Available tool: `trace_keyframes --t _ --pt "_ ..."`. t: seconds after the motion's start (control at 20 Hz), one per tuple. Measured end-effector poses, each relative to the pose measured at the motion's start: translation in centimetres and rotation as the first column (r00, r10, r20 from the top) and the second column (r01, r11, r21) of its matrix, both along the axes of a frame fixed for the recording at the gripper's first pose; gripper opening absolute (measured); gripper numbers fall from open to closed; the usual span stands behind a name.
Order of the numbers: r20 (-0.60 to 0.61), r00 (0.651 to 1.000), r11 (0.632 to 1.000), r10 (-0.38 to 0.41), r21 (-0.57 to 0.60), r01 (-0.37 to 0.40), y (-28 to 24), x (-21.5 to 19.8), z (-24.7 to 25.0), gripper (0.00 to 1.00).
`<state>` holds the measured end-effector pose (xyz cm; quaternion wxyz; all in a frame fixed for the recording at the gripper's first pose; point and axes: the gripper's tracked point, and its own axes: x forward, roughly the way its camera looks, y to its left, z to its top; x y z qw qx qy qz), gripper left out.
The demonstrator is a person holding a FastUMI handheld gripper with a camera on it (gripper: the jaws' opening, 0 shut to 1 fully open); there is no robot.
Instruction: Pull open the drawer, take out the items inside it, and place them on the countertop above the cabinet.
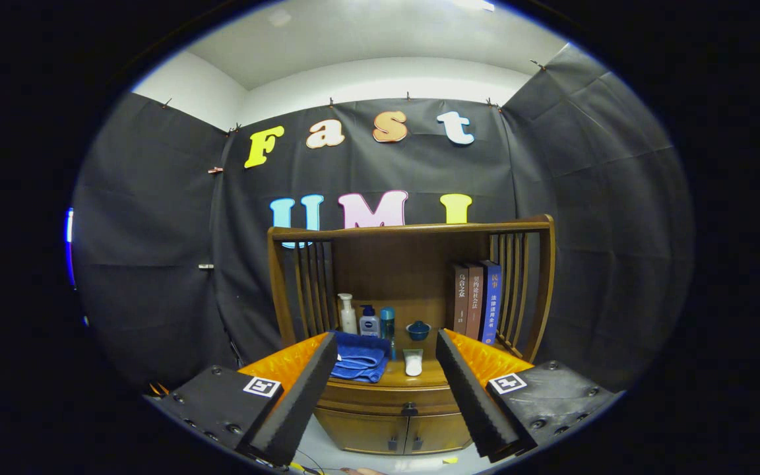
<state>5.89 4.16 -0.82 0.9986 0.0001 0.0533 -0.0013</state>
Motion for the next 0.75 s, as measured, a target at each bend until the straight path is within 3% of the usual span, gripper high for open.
trace_keyframes --t 0.75 --pt "-0.014 1.000 1.000 0.002 -0.002 -0.002 -0.08 -0.16 -0.29 0.99"
